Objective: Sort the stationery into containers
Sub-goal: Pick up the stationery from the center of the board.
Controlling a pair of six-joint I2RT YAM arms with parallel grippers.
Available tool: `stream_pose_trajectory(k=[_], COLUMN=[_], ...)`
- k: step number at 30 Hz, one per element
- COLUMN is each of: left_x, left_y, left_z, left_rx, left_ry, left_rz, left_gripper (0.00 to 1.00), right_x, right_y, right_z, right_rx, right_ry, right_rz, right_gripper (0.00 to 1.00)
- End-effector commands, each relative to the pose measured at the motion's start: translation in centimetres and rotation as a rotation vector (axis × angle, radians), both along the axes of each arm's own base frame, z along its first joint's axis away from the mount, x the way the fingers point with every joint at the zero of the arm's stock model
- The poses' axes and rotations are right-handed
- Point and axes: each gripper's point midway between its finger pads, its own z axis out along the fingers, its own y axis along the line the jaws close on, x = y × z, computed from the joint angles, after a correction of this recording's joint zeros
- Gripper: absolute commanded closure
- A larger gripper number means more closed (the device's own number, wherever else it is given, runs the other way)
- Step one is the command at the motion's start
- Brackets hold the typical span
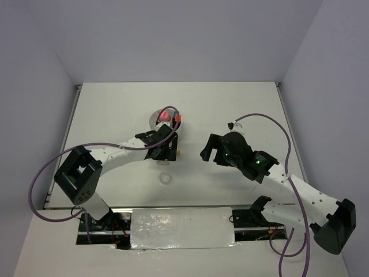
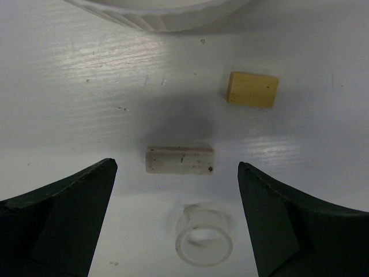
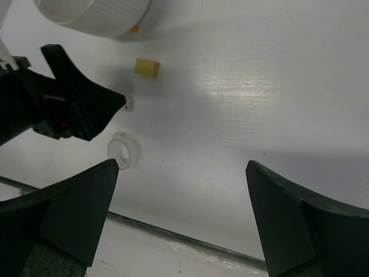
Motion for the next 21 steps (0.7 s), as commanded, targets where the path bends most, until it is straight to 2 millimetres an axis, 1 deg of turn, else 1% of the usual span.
stream_pose_trajectory(k=[1, 3, 5, 7, 8, 13, 15, 18, 21], left_x=[0.8, 0.7, 0.5, 0.4, 0.2, -0.6, -0.8, -1.1, -1.5], left_y=[-1.5, -1.6, -1.3, -1.1, -0.9, -0.3, 0.0, 0.3, 0.5], left_z=[0.2, -0.6, -1.4, -1.9, -2.6, -3.9, -4.1, -4.8, -5.1], left_rx=[-0.048, -0.046, -0.024, -0.012, 0.001, 0.021, 0.024, 0.037, 0.039], left_ry=[-0.021, -0.004, 0.011, 0.019, 0.033, 0.062, 0.062, 0.080, 0.092], left_rz=[-0.024, -0.029, -0.022, -0.025, -0.026, -0.021, -0.015, -0.016, -0.017], left_gripper=[0.01, 0.01, 0.02, 0.04, 0.05, 0.10, 0.11, 0.16, 0.30], right_x=[-0.2, -0.5, -0.6, -0.8, -0.8, -0.9, -0.8, -0.8, -0.8], right_y=[-0.3, -0.5, -0.5, -0.5, -0.5, -0.6, -0.5, -0.5, -0.4], right_z=[1.2, 1.3, 1.4, 1.4, 1.6, 1.7, 1.8, 2.0, 2.0], right_rx=[0.035, 0.046, 0.057, 0.070, 0.079, 0.083, 0.089, 0.098, 0.105], right_ry=[-0.032, -0.034, -0.036, -0.035, -0.040, -0.042, -0.044, -0.047, -0.047], right_rz=[-0.014, -0.015, -0.017, -0.019, -0.020, -0.027, -0.028, -0.029, -0.033], right_gripper=[0.00, 0.00, 0.00, 0.00, 0.00, 0.00, 0.00, 0.00, 0.00])
